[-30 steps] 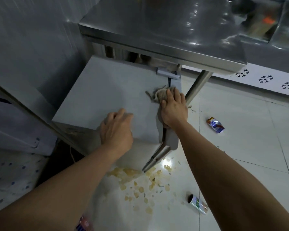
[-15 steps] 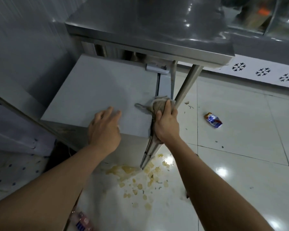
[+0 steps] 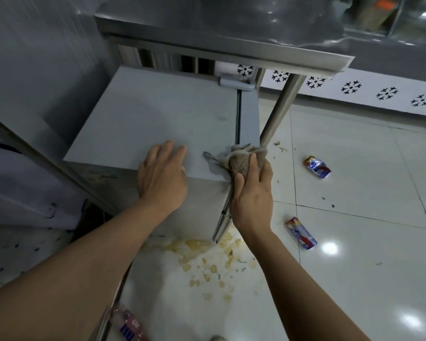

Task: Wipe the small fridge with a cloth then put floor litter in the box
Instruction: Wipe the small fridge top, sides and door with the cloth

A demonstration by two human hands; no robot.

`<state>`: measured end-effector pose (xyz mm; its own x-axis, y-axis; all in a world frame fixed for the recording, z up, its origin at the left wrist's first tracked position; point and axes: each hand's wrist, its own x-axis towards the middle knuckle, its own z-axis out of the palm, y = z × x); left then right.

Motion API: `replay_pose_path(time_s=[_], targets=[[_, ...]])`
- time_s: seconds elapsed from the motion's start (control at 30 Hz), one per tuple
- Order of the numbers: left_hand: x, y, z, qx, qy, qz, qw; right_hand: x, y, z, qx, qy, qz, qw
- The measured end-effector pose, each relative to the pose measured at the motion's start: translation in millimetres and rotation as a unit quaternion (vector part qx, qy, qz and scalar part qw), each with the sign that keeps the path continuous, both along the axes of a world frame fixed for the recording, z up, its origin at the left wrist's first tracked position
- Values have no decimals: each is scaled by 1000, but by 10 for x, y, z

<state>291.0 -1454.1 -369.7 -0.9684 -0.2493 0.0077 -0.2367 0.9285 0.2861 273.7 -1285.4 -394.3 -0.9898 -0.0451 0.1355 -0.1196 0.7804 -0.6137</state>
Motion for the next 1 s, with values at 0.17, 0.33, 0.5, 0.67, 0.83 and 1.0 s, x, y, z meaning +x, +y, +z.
replay_pose_path(time_s=[0.17, 0.33, 0.5, 0.67, 0.83, 1.0], targets=[[160, -129, -124, 19, 73, -53, 996, 34, -150, -94, 143, 124, -17, 982], [153, -167, -239, 3, 119, -48, 992, 128, -425, -227, 177, 234, -23, 956], [167, -129, -435, -19, 242, -43, 969, 27, -277, -353, 239, 294, 44, 924], [122, -85, -659, 13, 354, -24, 935, -101, 50, -538, 204, 367, -10, 908], [24, -117, -835, -12, 442, -14, 897, -197, -108, -702, 123, 448, -59, 884], [-46, -144, -938, -20, 494, -21, 869, -312, -33, -778, 147, 550, -23, 822]])
